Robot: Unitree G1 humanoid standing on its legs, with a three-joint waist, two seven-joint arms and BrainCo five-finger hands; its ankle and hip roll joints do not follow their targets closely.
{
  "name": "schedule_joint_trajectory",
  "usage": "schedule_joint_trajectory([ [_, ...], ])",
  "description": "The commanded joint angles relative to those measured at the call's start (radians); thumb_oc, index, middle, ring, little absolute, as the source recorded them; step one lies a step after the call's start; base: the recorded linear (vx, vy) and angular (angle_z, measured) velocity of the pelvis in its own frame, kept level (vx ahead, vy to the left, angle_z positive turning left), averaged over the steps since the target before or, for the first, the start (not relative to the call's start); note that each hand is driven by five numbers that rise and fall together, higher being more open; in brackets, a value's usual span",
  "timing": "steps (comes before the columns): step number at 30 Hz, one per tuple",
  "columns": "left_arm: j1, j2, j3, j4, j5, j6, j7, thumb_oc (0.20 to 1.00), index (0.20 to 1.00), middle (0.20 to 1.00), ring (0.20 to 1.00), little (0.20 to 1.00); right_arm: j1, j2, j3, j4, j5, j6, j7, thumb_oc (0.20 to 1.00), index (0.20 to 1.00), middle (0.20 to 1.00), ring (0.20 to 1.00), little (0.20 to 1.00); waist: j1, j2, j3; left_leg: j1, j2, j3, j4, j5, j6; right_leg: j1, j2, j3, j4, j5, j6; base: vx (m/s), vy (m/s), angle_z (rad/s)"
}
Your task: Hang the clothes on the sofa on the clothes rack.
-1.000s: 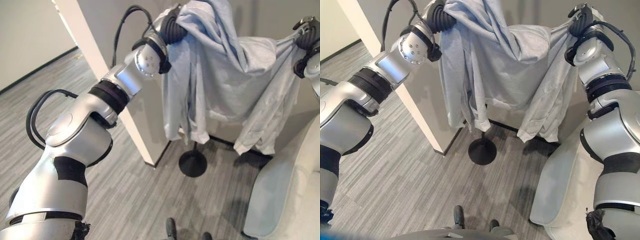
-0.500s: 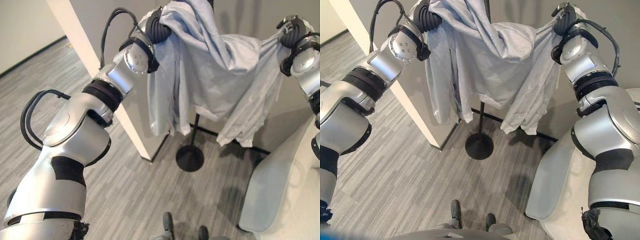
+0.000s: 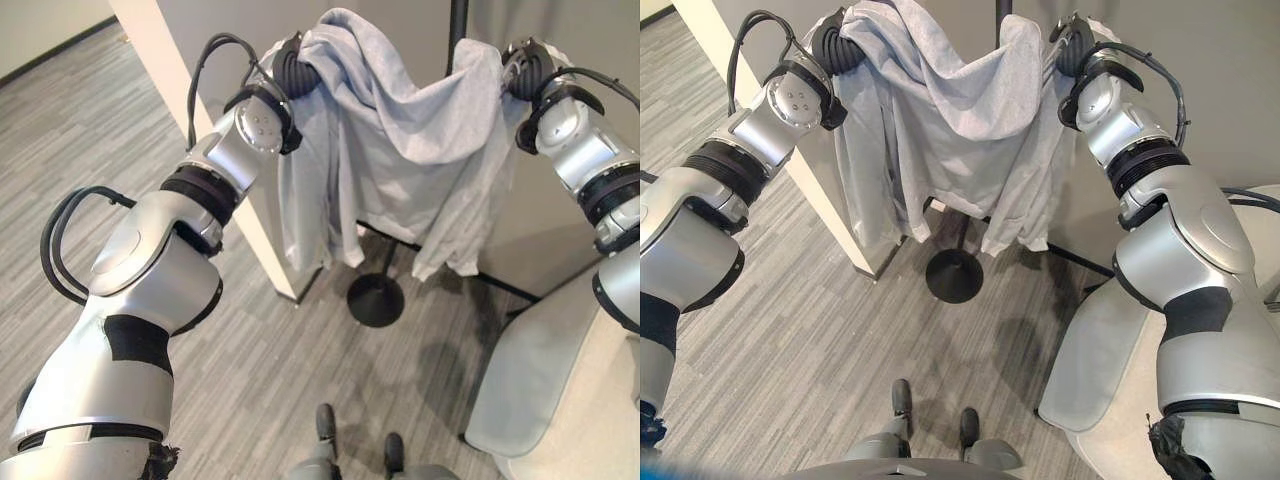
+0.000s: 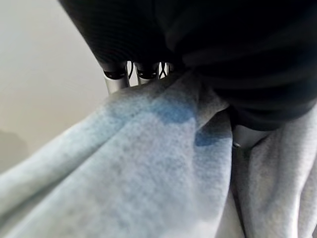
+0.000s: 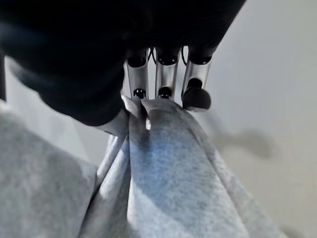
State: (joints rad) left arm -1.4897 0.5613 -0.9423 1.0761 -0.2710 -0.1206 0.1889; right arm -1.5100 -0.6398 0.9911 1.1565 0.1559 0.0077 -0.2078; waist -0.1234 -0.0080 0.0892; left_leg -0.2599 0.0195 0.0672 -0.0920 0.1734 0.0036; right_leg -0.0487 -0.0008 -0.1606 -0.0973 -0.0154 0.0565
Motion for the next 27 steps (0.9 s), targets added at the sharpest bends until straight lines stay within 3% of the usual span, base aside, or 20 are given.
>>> schedule_joint_trajectory([
  [1, -0.12, 0.023, 0.031, 0.11, -0.026, -0.027, 0.011, 0.2, 0.2, 0.2, 0.2, 0.2, -0.16, -0.07, -0.007, 0.063, -0.01, -0.035, -0.021, 0.2, 0.2, 0.2, 0.2, 0.2, 0.041, -0.006, 0.053, 0.125, 0.059, 0.008, 0.005, -0.106, -0.134, -0.106, -0.081, -0.014, 0.01, 0.076, 0.146, 0.0, 0.0, 0.0],
  [14, -0.121, 0.018, 0.017, 0.105, 0.008, -0.025, 0.009, 0.2, 0.2, 0.2, 0.2, 0.2, -0.111, -0.06, -0.018, 0.087, -0.036, -0.027, -0.013, 0.2, 0.2, 0.2, 0.2, 0.2, 0.049, 0.001, 0.058, 0.133, 0.051, 0.001, 0.005, -0.111, -0.127, -0.1, -0.082, -0.01, 0.01, 0.07, 0.146, 0.0, 0.0, 0.0],
  [27, -0.15, 0.092, 0.031, -0.094, 0.003, -0.044, 0.067, 0.2, 0.2, 0.2, 0.2, 0.2, -0.048, -0.184, -0.127, -0.111, 0.041, -0.044, -0.066, 0.2, 0.2, 0.2, 0.2, 0.2, 0.056, 0.016, 0.018, 0.207, 0.052, 0.009, 0.005, -0.145, -0.126, -0.025, -0.084, -0.02, 0.01, 0.042, 0.149, 0.02, -0.005, 0.0],
])
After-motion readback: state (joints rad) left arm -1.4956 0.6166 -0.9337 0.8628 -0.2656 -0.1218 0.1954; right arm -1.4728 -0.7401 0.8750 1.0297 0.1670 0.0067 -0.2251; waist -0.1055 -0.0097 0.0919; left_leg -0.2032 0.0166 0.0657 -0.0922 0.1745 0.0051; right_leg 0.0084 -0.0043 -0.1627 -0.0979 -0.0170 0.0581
